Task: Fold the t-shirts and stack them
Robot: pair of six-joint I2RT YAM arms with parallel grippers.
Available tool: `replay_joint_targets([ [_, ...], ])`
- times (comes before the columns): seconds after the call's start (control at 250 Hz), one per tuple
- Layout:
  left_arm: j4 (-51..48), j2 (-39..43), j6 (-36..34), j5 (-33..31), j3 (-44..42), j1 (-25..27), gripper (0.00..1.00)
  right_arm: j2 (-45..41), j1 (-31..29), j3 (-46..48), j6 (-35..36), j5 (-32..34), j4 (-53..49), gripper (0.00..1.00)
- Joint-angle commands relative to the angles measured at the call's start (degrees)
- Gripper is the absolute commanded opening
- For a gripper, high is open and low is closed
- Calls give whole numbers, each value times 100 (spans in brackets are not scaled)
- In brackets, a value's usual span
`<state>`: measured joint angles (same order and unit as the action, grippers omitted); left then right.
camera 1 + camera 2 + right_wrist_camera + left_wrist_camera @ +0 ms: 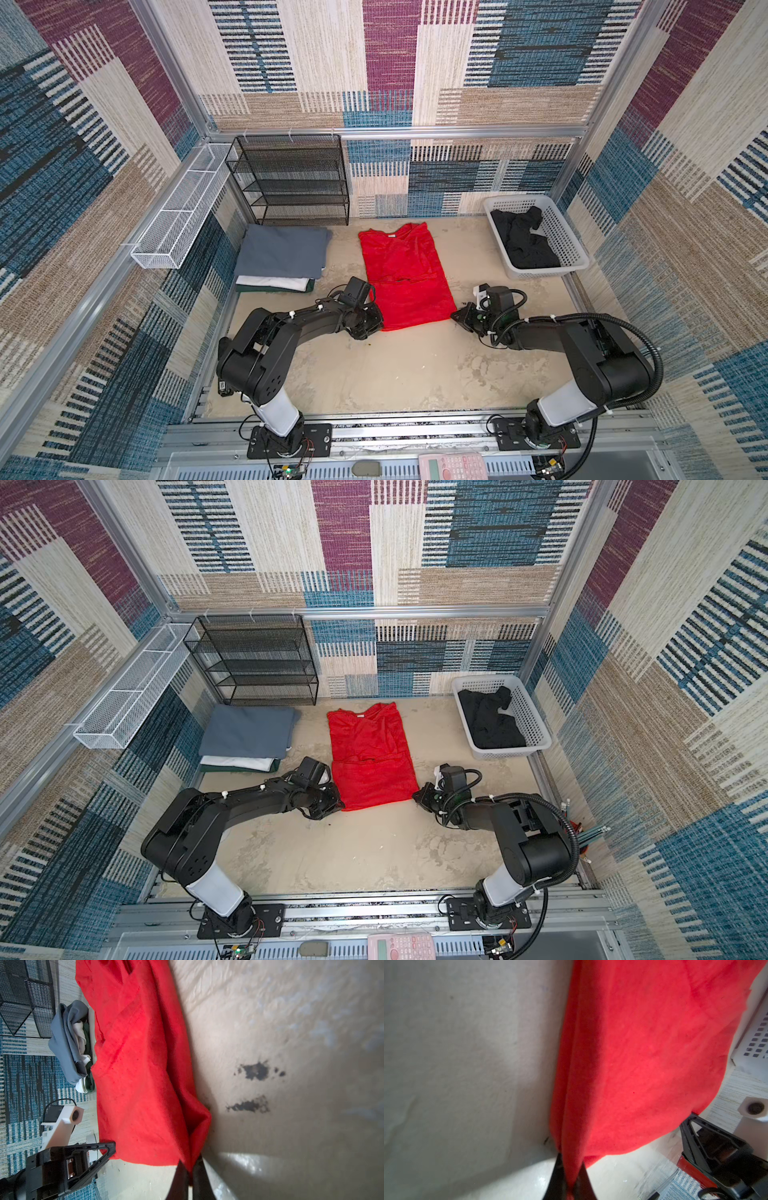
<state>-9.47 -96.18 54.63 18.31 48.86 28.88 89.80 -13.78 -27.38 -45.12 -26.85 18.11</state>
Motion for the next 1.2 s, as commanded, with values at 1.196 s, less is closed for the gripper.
replay_joint_targets([
  [1.196,-799,1492,-558,-198,-49,87,0,-3184,-511,858,-558,106,-804,0],
])
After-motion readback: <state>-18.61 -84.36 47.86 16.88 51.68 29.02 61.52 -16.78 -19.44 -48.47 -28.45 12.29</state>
